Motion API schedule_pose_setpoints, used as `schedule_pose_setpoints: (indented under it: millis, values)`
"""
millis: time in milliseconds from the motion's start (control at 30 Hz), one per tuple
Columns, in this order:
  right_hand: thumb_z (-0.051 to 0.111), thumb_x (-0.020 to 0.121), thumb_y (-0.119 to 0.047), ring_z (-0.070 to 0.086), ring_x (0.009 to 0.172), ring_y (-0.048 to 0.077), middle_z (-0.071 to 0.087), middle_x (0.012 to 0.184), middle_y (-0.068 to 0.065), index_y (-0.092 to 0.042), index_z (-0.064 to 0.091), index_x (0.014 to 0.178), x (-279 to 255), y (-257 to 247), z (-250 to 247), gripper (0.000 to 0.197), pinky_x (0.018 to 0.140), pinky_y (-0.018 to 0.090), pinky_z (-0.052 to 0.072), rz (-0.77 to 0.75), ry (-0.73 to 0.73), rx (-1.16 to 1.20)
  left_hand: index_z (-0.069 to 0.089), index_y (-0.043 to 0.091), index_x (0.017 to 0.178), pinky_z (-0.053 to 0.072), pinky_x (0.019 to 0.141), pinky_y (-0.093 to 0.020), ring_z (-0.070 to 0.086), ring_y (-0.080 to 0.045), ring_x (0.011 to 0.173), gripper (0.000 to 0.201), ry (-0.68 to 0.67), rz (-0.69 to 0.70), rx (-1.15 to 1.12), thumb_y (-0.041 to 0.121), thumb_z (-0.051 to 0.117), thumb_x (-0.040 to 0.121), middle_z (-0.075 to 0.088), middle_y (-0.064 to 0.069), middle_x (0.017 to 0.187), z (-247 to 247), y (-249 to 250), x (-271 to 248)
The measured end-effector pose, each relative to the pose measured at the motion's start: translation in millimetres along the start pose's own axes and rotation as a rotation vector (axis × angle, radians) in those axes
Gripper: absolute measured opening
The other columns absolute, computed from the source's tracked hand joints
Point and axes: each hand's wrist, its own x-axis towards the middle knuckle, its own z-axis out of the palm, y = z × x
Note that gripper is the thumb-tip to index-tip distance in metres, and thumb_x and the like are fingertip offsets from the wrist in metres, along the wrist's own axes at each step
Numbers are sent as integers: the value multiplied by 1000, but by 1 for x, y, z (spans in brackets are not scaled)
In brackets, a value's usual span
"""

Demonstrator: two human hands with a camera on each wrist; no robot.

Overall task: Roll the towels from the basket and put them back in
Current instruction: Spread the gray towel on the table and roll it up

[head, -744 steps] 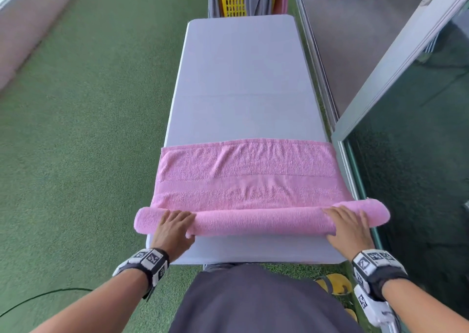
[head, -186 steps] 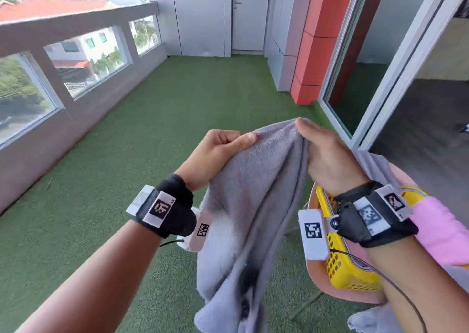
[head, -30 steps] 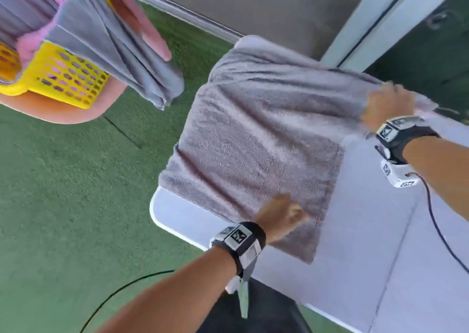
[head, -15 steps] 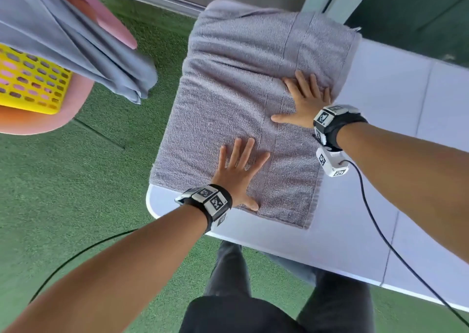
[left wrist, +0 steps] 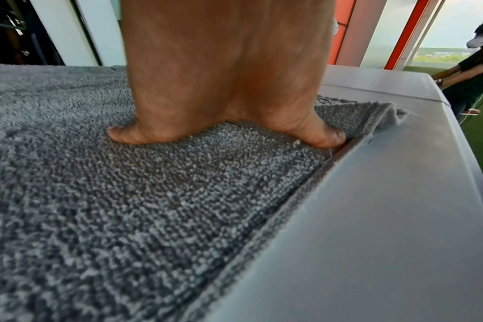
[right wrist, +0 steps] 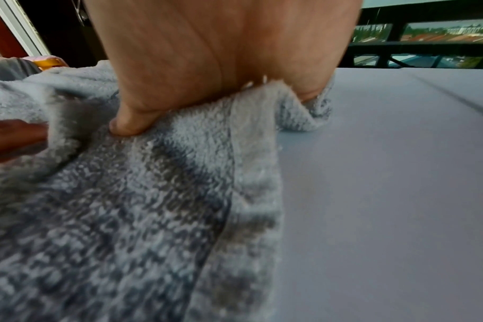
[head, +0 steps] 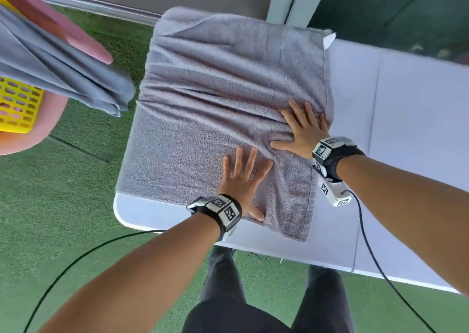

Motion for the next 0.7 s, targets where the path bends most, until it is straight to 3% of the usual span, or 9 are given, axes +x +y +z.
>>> schedule_pose_setpoints:
  millis: [167,300,467,700]
  values:
    - [19,72,-88,-27,142,18,-35,150,-18,-46,-19,145,-32,95,6,92,116,56,-6,11,-31,-30,-25,29,146,-13,104,-70,-31,-49,133,145,-32,25,3,79,70,49,-37,-17,148,0,89,29]
    - [15,77,-86,-25,143,17,-31,153,-17,-46,-17,146,-73,187,20,86,117,51,-9,47,11,-22,-22,28,148,-15,103,-71,-32,-49,132,144,-58,20,19,74,73,51,-37,-16,148,-2,182,62]
    - [20,81,-82,-24,143,18,-28,154,-16,-46,-13,147,-120,306,40,82,116,48,-12,62,53,62,-26,26,146,-17,102,-71,-32,-49,132,139,-49,-37,13,85,60,54,-37,-17,148,-3,311,104]
    - [30,76,-85,-26,143,18,-28,154,-15,-45,-14,147,-185,462,62,93,117,52,-9,91,45,101,-34,27,142,-18,101,-70,-37,-47,129,139,-74,26,19,88,56,54,-46,-17,141,5,472,162]
